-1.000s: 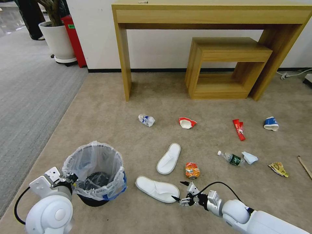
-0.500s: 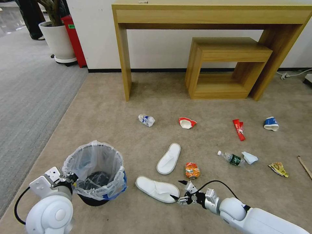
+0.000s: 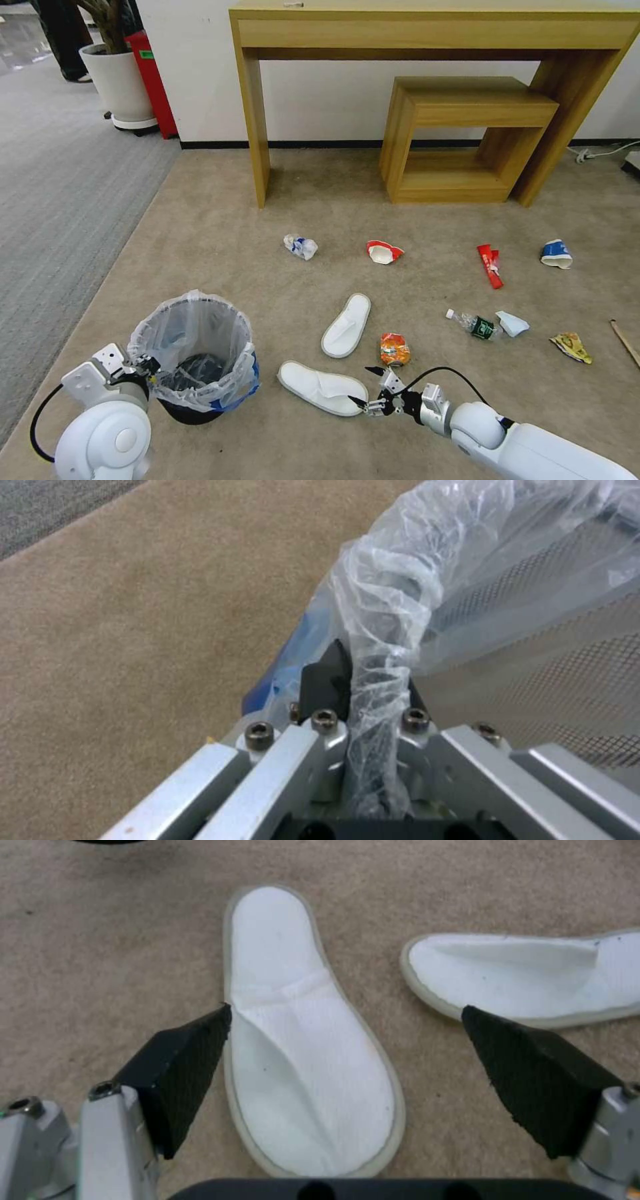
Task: Pick up the trash bin and place the garbage on the floor into it.
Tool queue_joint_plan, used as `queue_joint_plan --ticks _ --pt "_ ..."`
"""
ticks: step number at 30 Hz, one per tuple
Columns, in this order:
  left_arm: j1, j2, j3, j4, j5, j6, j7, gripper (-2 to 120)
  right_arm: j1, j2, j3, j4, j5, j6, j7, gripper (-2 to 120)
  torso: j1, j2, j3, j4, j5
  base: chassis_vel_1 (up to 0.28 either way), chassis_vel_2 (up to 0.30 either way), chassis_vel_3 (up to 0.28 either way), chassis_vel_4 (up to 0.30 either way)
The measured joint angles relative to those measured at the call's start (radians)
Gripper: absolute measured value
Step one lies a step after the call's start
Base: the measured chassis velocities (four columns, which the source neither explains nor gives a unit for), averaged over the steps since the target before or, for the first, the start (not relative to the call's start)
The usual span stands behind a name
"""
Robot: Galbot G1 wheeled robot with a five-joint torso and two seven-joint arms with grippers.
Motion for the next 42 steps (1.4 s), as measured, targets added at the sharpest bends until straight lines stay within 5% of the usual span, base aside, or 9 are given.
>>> queue_joint_plan --ticks 42 --pt "-0.013 -0.009 -0.009 0.009 0.009 -0.007 0.005 1 0.131 0.048 -0.172 -0.092 0.014 0.032 -0.040 88 0.000 0.000 0.000 0.0000 0.0000 0.000 0.000 0.000 0.000"
